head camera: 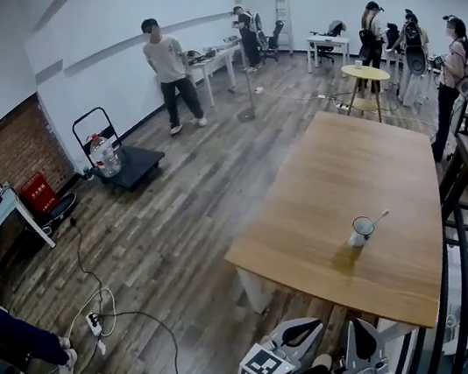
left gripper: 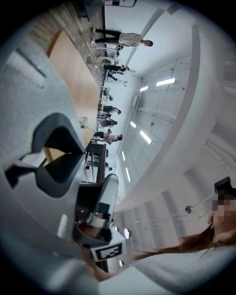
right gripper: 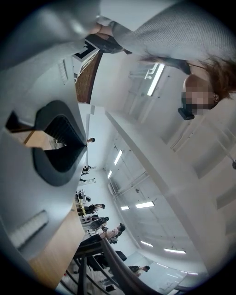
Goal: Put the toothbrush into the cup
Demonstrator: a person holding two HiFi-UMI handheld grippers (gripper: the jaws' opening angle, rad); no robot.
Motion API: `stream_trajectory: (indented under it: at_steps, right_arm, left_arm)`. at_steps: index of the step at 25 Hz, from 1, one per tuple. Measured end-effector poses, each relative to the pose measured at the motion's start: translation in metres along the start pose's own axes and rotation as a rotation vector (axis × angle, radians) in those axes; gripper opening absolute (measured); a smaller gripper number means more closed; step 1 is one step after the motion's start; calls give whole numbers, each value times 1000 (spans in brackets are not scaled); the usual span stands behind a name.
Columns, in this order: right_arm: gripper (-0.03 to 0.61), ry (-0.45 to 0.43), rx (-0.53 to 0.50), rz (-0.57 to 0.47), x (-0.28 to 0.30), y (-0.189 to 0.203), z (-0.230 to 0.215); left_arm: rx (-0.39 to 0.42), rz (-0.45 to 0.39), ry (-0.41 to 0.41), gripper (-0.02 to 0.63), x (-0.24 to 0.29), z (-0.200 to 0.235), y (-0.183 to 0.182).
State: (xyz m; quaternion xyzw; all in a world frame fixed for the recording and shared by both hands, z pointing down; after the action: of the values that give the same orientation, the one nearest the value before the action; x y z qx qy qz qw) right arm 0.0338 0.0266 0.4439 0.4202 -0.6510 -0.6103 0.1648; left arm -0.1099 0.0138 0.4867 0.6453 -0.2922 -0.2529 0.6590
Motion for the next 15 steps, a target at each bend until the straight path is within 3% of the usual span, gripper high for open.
stream_trajectory:
  at_steps: [9,15]
  right_arm:
    - [0,67,-12,14,-25,-7,21]
    - [0,56,-20,27,-23,-21,21]
  left_arm:
    - [14,-39,31,2,-24,-23,-13]
    - [12,-40,20,2,-23,-29,-25]
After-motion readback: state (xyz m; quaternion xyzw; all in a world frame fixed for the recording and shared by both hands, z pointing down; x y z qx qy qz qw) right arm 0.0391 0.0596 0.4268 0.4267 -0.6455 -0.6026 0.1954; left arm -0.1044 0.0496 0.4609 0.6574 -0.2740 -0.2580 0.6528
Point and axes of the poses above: the fingertips, and each gripper's own axes: x forward along the fingers, z to its left, y out of its underside, the point moved 7 cm from there along -x, backward along the fingers, and after that the axes turned 6 degrees about x, right-handed, at the moved point
